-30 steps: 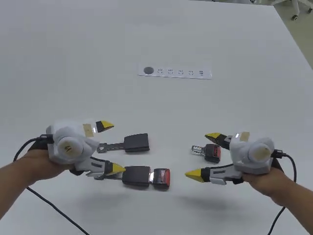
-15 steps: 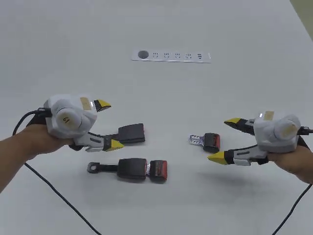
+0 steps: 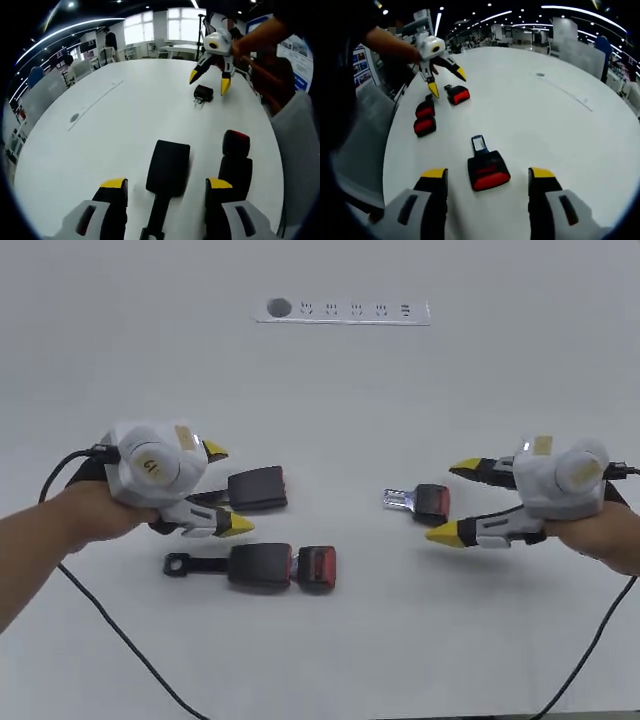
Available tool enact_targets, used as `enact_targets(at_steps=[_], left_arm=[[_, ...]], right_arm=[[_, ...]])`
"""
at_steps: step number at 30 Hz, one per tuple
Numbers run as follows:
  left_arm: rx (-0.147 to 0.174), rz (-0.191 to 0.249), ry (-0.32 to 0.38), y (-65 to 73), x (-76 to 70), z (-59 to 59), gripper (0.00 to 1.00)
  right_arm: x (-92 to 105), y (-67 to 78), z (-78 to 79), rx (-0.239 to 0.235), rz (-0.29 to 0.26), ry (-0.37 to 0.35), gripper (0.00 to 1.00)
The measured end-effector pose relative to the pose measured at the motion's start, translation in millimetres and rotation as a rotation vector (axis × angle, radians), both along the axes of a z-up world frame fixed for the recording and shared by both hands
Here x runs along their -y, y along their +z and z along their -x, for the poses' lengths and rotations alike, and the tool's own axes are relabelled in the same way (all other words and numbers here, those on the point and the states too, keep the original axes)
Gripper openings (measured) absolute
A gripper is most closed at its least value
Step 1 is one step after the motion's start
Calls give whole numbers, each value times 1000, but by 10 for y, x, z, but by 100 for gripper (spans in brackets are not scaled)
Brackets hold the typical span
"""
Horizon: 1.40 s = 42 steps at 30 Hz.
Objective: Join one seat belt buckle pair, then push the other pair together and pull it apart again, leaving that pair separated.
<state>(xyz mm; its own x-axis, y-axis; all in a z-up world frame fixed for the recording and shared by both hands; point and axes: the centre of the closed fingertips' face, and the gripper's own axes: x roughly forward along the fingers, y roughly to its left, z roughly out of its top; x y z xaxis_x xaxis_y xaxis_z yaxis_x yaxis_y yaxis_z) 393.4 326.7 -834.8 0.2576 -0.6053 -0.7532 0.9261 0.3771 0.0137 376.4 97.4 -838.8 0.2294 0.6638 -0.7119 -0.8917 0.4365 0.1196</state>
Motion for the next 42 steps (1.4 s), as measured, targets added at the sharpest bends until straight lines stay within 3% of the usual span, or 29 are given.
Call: enact_targets(at_steps=[1, 3, 5, 10, 11, 12, 13, 17, 19, 22, 27, 34, 42], left_arm=[[5, -8, -17, -23, 10, 12, 63], [-15, -12, -19, -61, 21, 31, 57], [-5, -29, -35, -111, 19, 33, 58], [-30, -39, -33, -192, 16, 35, 59], [-37, -39, -37, -198, 13, 49, 59], [-30, -26, -33, -184, 25, 29, 59], [-29, -23, -35, -183, 34, 20, 59], [-27, -16, -50, -190, 36, 8, 58], [-26, -19, -57, -191, 33, 2, 57], [-26, -19, -69, -189, 43, -6, 53], [-23, -45, -109, -297, 71, -8, 35], [-31, -79, -194, -406, 136, -13, 34], [-43, -158, -242, -368, 182, -39, 34]], right_arm=[[-3, -7, -2, -2, 1, 1, 64], [-8, -17, -17, 15, 8, 24, 61], [-11, -49, -33, 1, 11, 26, 60], [-5, -115, -8, -16, 18, 60, 58], [-6, -139, 4, -25, 22, 69, 57], [-44, -127, -30, 13, 6, 104, 56], [-22, -149, 0, -17, 11, 76, 56], [12, -149, -59, 5, 12, 88, 47], [17, -157, -29, 9, 32, 127, 42], [-27, -150, -43, 11, 23, 138, 41], [-51, -155, -44, 8, 24, 159, 37], [-32, -155, -53, 9, 2, 199, 35], [-30, -140, -54, 7, -52, 212, 35]])
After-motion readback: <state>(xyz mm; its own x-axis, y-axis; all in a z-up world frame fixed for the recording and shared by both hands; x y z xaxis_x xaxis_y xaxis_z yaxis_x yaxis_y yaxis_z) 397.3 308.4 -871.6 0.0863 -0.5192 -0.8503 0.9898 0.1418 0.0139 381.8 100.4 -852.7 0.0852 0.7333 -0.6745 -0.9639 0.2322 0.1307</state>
